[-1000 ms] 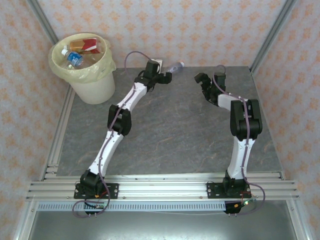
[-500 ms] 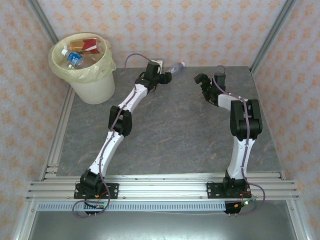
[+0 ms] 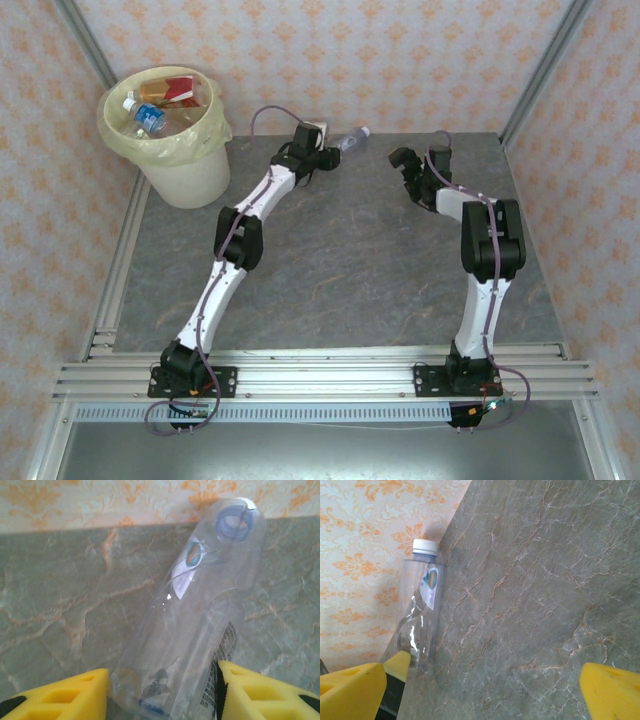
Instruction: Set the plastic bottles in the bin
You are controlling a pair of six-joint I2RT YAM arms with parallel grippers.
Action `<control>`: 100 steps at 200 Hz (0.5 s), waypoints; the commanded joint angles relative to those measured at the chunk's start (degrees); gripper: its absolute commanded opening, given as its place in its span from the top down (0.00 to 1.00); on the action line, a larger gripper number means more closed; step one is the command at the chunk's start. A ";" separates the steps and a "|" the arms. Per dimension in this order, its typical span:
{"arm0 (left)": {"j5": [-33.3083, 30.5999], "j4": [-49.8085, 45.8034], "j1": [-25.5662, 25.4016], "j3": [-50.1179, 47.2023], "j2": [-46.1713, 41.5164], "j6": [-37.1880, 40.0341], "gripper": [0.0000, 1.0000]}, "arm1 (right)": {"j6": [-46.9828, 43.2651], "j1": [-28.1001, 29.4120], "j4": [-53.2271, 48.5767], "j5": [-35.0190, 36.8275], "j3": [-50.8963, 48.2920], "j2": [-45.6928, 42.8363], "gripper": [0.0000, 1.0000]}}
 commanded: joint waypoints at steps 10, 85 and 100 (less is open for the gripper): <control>0.63 1.23 -1.40 -14.96 -11.92 0.96 0.46 | -2.35 0.01 -0.70 0.25 -2.96 -5.89 0.01; -4.10 19.53 -6.26 -71.49 -44.95 -4.58 0.46 | -2.89 0.02 -2.08 -0.29 -15.18 -18.84 0.01; -8.08 20.43 -8.92 -80.13 -51.03 -5.21 0.46 | -2.76 0.10 -2.61 0.01 -18.06 -22.15 0.01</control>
